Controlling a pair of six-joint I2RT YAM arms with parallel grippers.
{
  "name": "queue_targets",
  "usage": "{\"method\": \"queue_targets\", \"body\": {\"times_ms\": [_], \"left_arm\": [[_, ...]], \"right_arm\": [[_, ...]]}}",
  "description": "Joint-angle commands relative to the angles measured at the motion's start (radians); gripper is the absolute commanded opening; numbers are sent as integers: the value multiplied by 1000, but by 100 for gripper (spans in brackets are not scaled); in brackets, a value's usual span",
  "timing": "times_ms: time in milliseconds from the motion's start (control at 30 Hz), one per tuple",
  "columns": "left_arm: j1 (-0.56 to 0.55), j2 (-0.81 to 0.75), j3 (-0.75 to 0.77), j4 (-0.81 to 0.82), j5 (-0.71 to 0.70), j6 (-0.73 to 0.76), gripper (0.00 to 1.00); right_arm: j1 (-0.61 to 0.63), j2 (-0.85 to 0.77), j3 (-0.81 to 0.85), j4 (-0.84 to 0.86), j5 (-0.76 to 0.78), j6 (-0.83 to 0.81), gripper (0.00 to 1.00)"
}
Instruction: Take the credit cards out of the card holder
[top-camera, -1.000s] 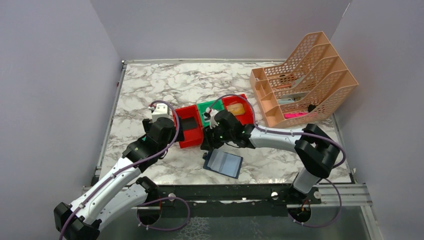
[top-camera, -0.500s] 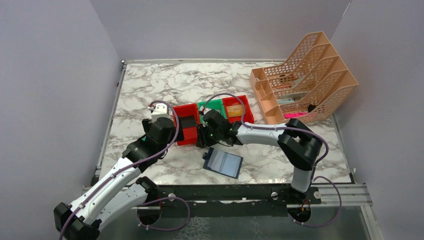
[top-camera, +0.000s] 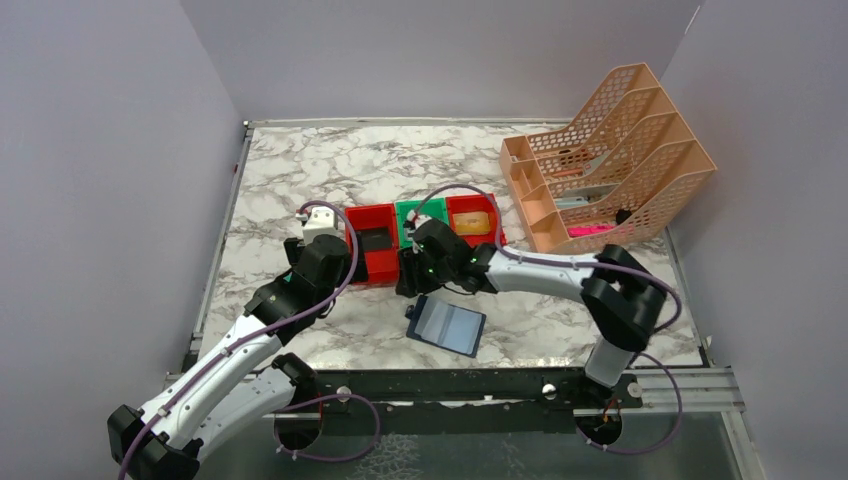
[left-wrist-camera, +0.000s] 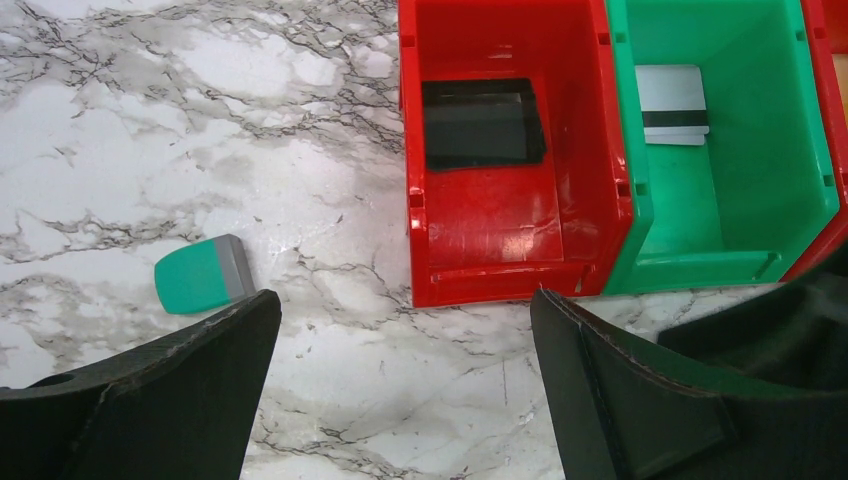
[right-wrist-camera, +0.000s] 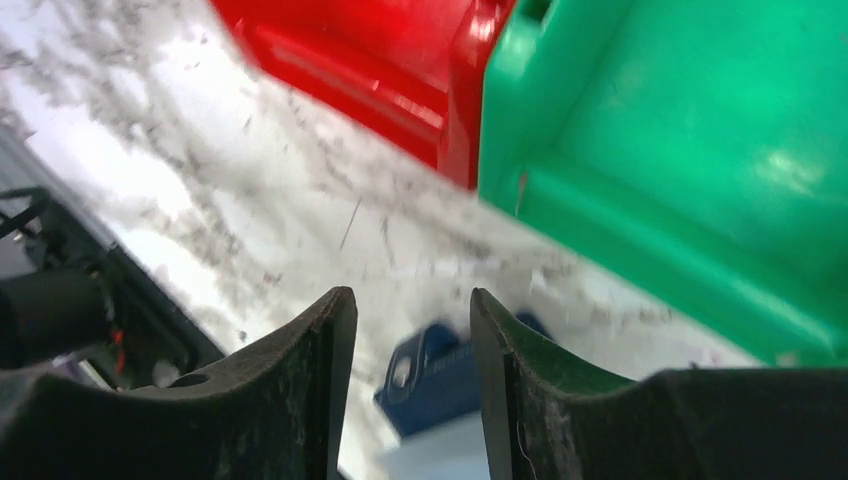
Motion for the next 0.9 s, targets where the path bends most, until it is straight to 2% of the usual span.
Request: {"method": "queue_targets", "body": {"times_ms": [0, 100, 200, 233, 267, 333, 400, 500, 567, 700, 867], "left_arm": [[3, -1, 0, 19, 4, 5, 99], [5, 6, 3, 22, 47, 22, 99], [3, 15, 5, 35, 129, 45, 99], [4, 20, 3, 48, 176, 60, 99], [4, 25, 2, 63, 224, 69, 99], [4, 39, -9, 106, 340, 77, 99], [3, 67, -23, 153, 465, 63, 99], [3, 143, -26, 203, 622, 15, 97], [3, 198, -30, 229, 710, 2, 91], [-12, 265, -59, 270, 766, -18, 81], [-42, 264, -98, 304, 772, -38, 72]], "right_arm": [[17, -221, -118, -52, 72, 63, 53], [17, -354, -259, -76, 205, 158, 62], [16, -466, -410, -99, 307, 286, 83], [16, -500, -454, -105, 322, 332, 86], [16, -537, -496, -99, 321, 366, 86], [16, -607, -600, -63, 294, 434, 72], [16, -663, -669, -23, 258, 501, 64], [16, -724, -729, 63, 187, 510, 61], [16, -734, -744, 90, 167, 526, 59], [16, -714, -724, 88, 162, 517, 56], [17, -674, -682, 63, 140, 499, 53]]}}
